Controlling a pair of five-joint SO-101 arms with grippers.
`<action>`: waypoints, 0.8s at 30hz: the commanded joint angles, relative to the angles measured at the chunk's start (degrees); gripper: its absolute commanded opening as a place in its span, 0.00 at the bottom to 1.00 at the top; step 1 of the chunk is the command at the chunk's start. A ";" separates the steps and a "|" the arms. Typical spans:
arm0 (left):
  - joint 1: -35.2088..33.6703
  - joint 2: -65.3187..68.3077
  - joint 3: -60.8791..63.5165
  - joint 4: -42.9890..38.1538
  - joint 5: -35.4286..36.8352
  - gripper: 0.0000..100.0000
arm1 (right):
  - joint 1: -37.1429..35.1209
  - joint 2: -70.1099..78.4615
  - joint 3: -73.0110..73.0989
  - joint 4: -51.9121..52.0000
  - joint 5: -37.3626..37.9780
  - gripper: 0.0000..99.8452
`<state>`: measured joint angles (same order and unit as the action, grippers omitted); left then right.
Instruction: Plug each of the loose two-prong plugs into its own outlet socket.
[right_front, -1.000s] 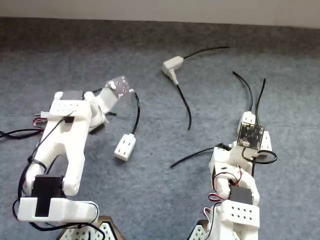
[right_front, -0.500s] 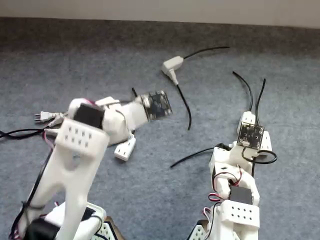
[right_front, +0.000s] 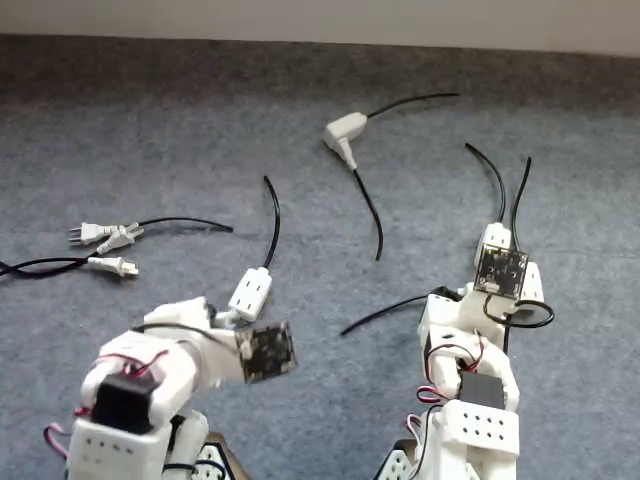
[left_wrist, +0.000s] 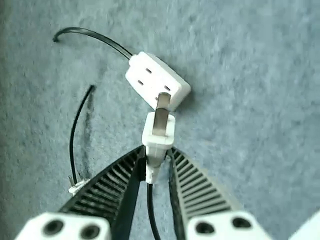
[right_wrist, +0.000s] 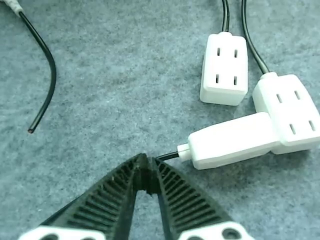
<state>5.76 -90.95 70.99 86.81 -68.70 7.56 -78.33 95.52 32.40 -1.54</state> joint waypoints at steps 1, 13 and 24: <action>-1.01 -4.00 0.22 6.24 -4.84 0.01 | 0.40 0.66 1.01 -1.45 -0.35 0.01; 13.85 13.32 -0.31 0.44 -0.97 0.01 | 0.48 0.66 1.01 -1.45 -0.35 0.01; 21.85 26.86 -14.73 -4.66 11.69 0.01 | 0.66 0.66 1.01 -1.45 -0.35 0.01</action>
<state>23.16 -65.54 61.32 83.03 -61.14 7.56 -78.33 95.52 32.40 -1.54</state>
